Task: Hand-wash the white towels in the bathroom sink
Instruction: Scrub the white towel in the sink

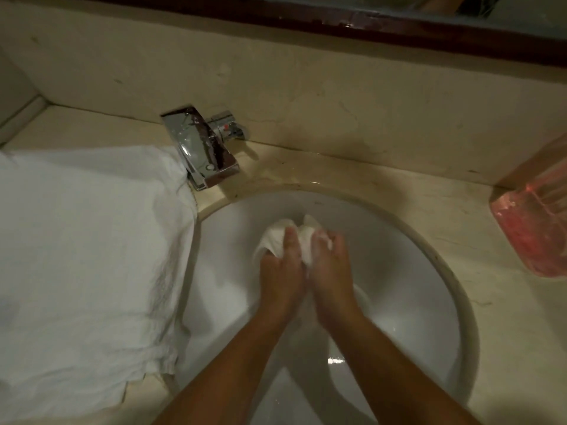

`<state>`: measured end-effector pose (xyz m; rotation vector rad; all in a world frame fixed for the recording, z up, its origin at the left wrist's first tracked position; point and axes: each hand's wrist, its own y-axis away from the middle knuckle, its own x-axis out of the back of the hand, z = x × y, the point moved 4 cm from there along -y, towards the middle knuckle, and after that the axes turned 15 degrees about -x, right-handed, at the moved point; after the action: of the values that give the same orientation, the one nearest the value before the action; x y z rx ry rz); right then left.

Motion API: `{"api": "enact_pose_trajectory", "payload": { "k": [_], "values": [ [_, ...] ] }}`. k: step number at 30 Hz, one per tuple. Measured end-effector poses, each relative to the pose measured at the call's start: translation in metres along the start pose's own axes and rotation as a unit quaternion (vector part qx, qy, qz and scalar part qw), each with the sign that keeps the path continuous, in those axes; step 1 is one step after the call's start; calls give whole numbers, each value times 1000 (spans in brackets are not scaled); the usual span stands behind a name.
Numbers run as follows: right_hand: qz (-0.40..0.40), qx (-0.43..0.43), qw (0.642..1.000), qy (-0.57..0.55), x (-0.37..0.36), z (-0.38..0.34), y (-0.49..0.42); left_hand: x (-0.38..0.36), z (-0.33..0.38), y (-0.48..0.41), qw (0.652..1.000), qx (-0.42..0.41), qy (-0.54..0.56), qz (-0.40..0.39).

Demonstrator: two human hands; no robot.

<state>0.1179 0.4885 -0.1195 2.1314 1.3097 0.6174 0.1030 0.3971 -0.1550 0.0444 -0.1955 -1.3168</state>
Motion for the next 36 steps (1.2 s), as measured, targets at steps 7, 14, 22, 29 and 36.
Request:
{"api": "enact_pose_trajectory", "payload": {
  "k": [7,14,22,29,36],
  "values": [
    [-46,-12,999,-19,-8,12,20,4,28,-31,999,-1,28,31],
    [-27,-11,999,-39,-10,-2,10,-4,42,-42,998,-46,12,29],
    [13,-24,999,33,17,5,-10,3,26,-14,986,-52,-21,-157],
    [7,-211,977,44,48,46,-25,45,-1,1,938,147,-152,-275],
    [-23,-188,979,78,15,34,-62,14,2,-32,965,175,-71,-183]
  ]
}}
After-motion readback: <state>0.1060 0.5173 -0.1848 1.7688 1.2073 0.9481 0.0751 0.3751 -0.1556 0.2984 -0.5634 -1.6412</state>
